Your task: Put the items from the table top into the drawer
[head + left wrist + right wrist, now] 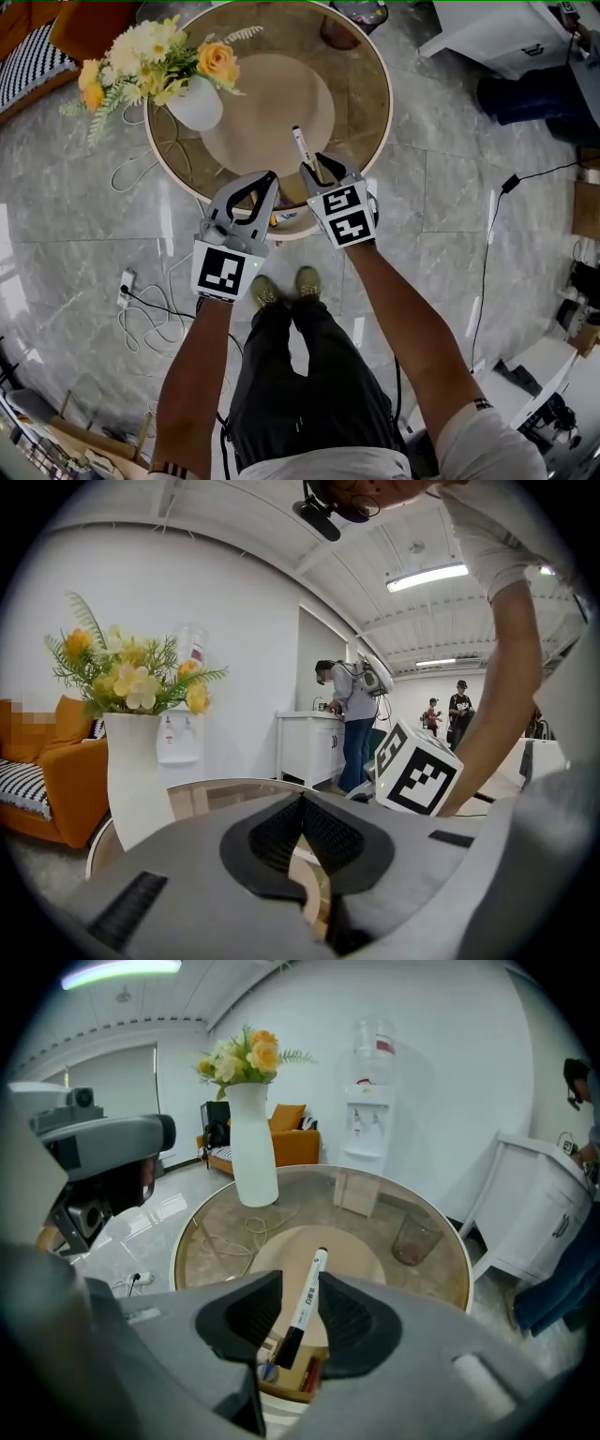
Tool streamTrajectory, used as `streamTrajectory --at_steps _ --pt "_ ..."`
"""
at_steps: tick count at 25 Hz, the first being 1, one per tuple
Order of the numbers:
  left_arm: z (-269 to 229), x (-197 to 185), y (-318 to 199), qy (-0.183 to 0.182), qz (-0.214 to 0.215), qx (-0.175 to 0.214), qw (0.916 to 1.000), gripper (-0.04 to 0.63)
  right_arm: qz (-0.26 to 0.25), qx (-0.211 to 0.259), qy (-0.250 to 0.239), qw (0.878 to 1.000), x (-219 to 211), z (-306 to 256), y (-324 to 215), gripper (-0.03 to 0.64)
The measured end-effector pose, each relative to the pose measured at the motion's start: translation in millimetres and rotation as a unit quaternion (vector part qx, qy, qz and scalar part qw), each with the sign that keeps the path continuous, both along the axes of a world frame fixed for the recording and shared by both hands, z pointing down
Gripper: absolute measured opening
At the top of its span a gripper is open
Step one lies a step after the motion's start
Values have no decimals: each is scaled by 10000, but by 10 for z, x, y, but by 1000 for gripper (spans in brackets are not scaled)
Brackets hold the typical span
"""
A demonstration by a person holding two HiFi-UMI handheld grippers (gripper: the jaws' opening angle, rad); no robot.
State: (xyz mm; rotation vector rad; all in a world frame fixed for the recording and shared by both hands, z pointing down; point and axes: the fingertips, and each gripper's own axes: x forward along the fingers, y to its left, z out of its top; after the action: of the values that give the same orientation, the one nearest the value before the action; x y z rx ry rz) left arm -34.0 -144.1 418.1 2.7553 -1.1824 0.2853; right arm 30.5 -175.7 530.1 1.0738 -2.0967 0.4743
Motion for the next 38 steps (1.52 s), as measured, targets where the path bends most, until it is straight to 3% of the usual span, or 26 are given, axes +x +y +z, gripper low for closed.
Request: streamTrajectory --at_steps 11,18,22,27,38 --pt "171 -1 -89 -12 -3 -160 9999 0 117 -649 254 9975 15 452 -10 124" --pt "230 -43 -31 23 -38 -231 9997 0 184 -764 379 9962 97 630 -17 109" --pt "272 -71 15 34 -60 -271 9996 0 333 -710 307 9964 127 623 -38 67" --pt "296 -69 67 63 -62 -299 9995 0 375 -526 283 9975 133 578 -28 64" --pt "304 -95 178 167 -292 -339 9989 0 223 430 -367 9981 -18 -40 229 64"
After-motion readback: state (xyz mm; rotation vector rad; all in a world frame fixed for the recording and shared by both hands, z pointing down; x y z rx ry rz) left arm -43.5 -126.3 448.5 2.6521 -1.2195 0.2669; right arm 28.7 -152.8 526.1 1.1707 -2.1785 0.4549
